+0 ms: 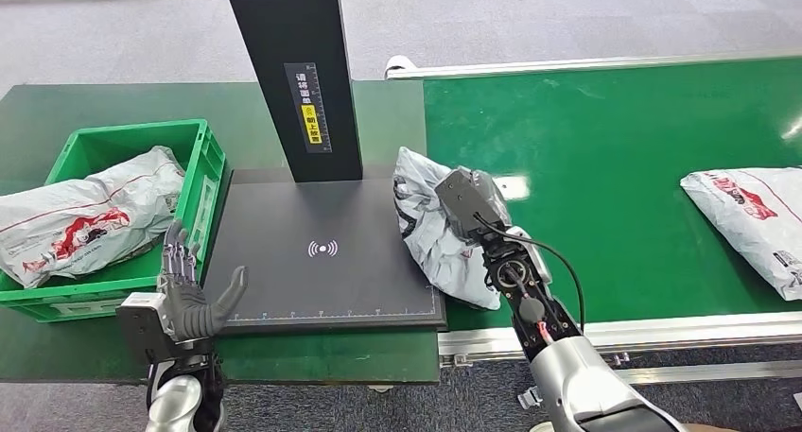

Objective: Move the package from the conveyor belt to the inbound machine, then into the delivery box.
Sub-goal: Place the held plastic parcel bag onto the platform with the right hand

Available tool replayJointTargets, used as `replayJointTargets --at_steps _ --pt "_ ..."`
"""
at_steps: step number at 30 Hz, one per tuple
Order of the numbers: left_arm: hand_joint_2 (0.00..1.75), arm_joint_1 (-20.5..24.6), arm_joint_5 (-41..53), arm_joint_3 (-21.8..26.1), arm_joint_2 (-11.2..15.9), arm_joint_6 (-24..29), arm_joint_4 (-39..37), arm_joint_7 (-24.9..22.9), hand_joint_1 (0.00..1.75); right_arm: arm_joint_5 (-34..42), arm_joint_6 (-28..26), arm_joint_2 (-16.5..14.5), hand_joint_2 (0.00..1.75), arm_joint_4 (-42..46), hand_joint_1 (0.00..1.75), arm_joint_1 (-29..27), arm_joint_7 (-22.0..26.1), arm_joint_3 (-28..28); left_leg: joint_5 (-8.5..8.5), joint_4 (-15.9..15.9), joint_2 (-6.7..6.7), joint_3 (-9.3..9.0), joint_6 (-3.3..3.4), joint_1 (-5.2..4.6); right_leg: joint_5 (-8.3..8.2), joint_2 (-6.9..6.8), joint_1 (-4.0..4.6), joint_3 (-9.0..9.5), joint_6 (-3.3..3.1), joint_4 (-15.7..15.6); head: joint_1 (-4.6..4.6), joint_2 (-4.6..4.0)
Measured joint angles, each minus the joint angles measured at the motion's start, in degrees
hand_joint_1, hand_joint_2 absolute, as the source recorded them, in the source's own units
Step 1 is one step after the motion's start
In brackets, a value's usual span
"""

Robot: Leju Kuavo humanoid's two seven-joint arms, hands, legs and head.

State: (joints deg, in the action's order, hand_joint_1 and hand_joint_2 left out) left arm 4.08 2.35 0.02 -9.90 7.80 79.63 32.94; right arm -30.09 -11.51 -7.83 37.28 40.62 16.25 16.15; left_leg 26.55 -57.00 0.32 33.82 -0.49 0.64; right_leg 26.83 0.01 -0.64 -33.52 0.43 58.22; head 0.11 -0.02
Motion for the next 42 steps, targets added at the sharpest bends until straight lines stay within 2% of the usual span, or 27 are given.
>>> replayJointTargets --at_steps 6,14,20,25,32,39,40,42 --pt "1.75 1.62 -0.16 -0.83 0.15 0.24 -2.31 0.53 0.0 -1.69 0.33 -1.26 1.75 -2.62 1.75 4.84 0.27 -0.56 -0.02 0.0 0.0 -0.01 0.01 0.02 -0.02 0.0 0.02 -0.03 -0.02 0.01 -0.02 -0.01" --pt "1.75 2.17 -0.54 -1.24 0.31 0.35 -3.69 0.65 0.0 -3.87 3.31 -3.66 1.75 -3.22 1.75 6.78 0.77 -0.06 -0.01 0.0 0.04 0.05 0.01 0.02 -0.01 0.02 0.03 -0.07 -0.02 0.01 -0.02 0.0" --pt "1.75 2.88 -0.63 -1.11 0.31 0.79 -4.24 0.65 0.0 -5.1 6.13 -8.2 1.75 -2.38 1.75 7.28 0.13 2.73 -0.02 0.01 0.03 0.04 0.0 0.05 0.0 0.01 0.06 -0.09 -0.03 0.02 -0.02 -0.01" --pt "1.75 2.94 -0.62 -1.07 0.29 0.7 -4.45 0.65 0.0 -5.34 7.13 -10.58 1.75 -1.74 1.75 8.35 -0.69 4.57 -0.02 0.01 0.03 0.05 0.0 0.04 0.0 0.01 0.05 -0.08 -0.03 0.02 0.0 0.01" --pt "1.75 3.54 -0.56 -1.09 0.19 0.06 -5.51 0.65 0.0 -0.64 8.51 -12.41 1.75 0.07 1.75 9.05 -2.34 9.36 -0.02 0.01 0.03 0.05 0.0 0.03 0.0 0.01 0.05 -0.08 -0.03 0.02 -0.01 0.0" --pt "1.75 4.16 -0.63 -1.09 0.05 0.0 -6.42 0.65 0.0 1.97 8.45 -12.61 1.75 1.64 1.75 9.06 -3.46 15.19 -0.02 0.01 0.02 0.04 0.0 0.04 0.0 0.01 0.05 -0.08 -0.03 0.02 -0.01 0.0" --pt "1.75 4.18 -0.63 -1.08 0.04 0.0 -6.49 0.65 0.0 2.01 8.45 -12.61 1.75 1.73 1.37 9.06 -3.46 15.54 -0.02 0.01 0.02 0.05 0.0 0.04 0.0 0.01 0.05 -0.07 -0.03 0.02 -0.01 0.01" --pt "1.75 4.2 -0.63 -1.07 0.04 0.01 -6.57 0.65 0.0 2.41 8.45 -12.61 1.75 1.81 0.49 9.09 -3.51 16.14 -0.02 0.01 0.02 0.05 0.0 0.03 0.0 0.01 0.05 -0.07 -0.03 0.02 -0.01 0.01"
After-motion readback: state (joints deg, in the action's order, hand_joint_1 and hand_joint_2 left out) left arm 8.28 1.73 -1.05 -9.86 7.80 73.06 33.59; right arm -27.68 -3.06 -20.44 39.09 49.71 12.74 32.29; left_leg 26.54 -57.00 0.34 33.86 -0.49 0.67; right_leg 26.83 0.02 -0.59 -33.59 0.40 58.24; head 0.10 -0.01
